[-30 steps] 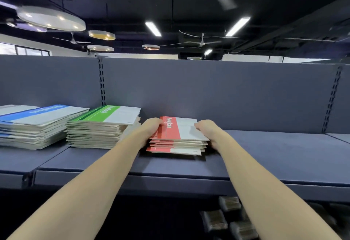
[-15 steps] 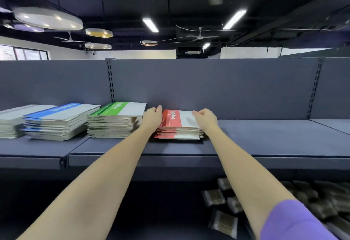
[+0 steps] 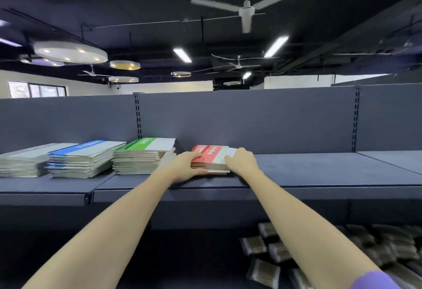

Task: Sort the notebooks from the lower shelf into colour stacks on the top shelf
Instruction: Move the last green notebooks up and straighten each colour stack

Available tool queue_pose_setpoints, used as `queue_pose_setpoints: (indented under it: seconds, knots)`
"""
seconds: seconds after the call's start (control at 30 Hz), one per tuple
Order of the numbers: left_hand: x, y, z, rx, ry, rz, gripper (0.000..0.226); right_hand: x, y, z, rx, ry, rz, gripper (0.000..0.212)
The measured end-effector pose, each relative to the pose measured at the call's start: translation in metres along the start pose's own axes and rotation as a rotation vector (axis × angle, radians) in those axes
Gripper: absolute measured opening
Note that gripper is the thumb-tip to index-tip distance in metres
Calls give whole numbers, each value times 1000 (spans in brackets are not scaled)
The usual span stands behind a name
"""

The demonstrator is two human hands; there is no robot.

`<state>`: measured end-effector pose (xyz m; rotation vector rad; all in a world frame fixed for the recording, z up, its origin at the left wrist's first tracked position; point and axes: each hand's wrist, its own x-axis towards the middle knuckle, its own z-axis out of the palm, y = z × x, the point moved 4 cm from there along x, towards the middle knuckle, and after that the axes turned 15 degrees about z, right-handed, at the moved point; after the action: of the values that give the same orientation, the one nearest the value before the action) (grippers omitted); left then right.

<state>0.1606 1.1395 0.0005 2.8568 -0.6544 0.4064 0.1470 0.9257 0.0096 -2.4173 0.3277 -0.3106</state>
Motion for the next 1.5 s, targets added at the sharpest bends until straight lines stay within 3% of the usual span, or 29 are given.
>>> queue_pose_setpoints:
  seconds: [0.1,0.23,0.3,0.53,0.67,0.8,0.93,1.17,1.3,1.5]
  knots:
    - [-2,6,-5,-26,63,-42,106,-1,-3,7,40,-137,-39,53]
    - [-12,21,-2,-97,183,-42,61,-3,2,6,101,-389,-105,93]
    - [-11,22,3,-103,228,-47,48,0,8,5,47,-393,-161,102]
    - [-1,20,10,-92,243,-53,59,13,12,12,77,-242,-224,78]
    - [-8,10,8,-270,184,-28,76,16,18,13,32,-223,-214,75]
    - [-12,10,5,-309,240,-24,66,15,16,15,-17,-160,-225,73]
    - [-10,8,2,-359,341,-45,56,13,10,20,-108,-54,-255,55]
    - [-14,9,2,-316,334,-24,63,11,17,14,-23,-185,-195,59]
    - [-7,4,6,-295,340,-64,64,14,18,12,-19,-134,-159,34]
    - [-3,0,8,-330,310,-119,66,14,15,16,-15,-114,-159,32]
